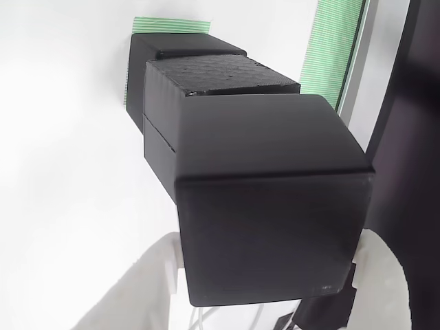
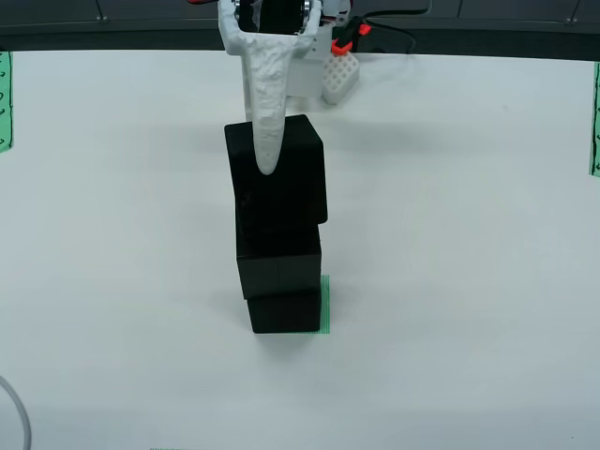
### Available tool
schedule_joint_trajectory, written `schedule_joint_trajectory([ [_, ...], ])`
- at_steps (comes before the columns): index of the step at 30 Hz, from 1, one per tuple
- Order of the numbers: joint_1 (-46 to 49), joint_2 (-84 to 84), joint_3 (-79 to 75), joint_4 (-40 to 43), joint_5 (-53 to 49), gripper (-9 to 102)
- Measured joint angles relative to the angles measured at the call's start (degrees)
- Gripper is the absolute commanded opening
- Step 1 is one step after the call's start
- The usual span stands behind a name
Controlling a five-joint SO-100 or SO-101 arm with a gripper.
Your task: Stack 3 Blocks on the chosen place.
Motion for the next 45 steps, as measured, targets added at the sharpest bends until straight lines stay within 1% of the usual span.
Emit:
schedule_joint_trajectory([
  [6,0.5,0.0,0.0,0.0,0.0,32],
  [17,1.8,-0.9,-1.5,0.0,-0.2,32],
  [21,1.8,0.6,-1.5,0.0,-3.7,32],
  [24,1.8,5.5,-0.4,-1.7,-6.7,26],
  [27,1.8,11.5,3.3,-4.4,-8.2,15],
  [31,1.3,19.7,11.5,-9.9,-8.0,9],
  [34,0.2,25.8,19.5,-14.9,-7.1,1],
  [39,-1.3,36.6,31.6,-21.7,-2.6,0],
  [42,-3.4,42.7,37.6,-23.8,1.9,0],
  [45,-3.3,49.0,43.4,-26.4,6.2,0],
])
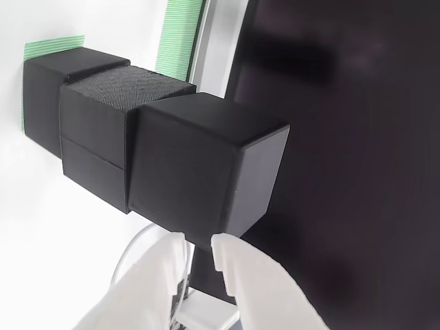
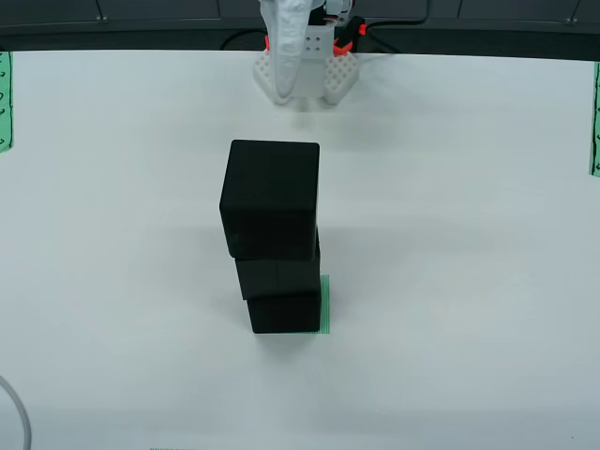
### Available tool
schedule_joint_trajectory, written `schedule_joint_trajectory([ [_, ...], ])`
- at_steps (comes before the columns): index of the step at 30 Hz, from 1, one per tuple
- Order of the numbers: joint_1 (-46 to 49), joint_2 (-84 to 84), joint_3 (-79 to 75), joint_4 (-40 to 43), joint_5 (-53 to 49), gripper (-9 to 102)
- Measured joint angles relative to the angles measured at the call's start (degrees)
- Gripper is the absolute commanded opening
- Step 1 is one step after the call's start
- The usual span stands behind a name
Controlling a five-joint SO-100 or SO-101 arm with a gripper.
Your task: Stack 3 Blocks on the chosen place.
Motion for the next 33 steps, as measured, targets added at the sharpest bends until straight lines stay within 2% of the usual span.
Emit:
schedule_joint_trajectory([
  [7,-0.8,14.1,18.9,-10.5,7.6,0],
  [17,0.4,27.8,36.0,-13.0,10.8,0],
  [23,0.6,31.3,41.5,-14.3,11.0,0],
  [33,-0.8,31.5,41.6,-14.3,11.0,0],
])
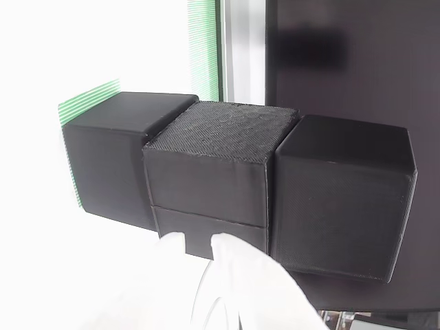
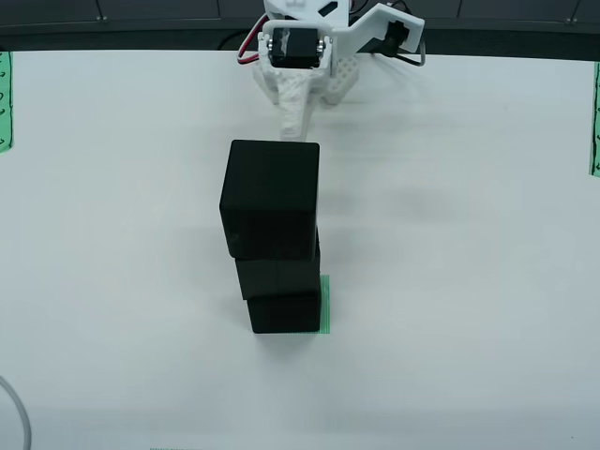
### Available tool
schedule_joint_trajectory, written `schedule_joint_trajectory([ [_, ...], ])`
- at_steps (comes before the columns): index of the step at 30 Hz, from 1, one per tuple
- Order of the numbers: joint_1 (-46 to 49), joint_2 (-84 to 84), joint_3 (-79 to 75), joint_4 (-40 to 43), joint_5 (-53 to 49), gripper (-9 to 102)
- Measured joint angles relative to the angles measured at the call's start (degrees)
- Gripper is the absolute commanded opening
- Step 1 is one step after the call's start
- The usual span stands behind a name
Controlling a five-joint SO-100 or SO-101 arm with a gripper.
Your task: Stack 3 Blocks on the chosen place.
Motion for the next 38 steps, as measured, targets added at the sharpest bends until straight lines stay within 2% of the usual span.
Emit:
schedule_joint_trajectory([
  [38,-1.2,0.0,0.0,0.0,-0.1,0],
])
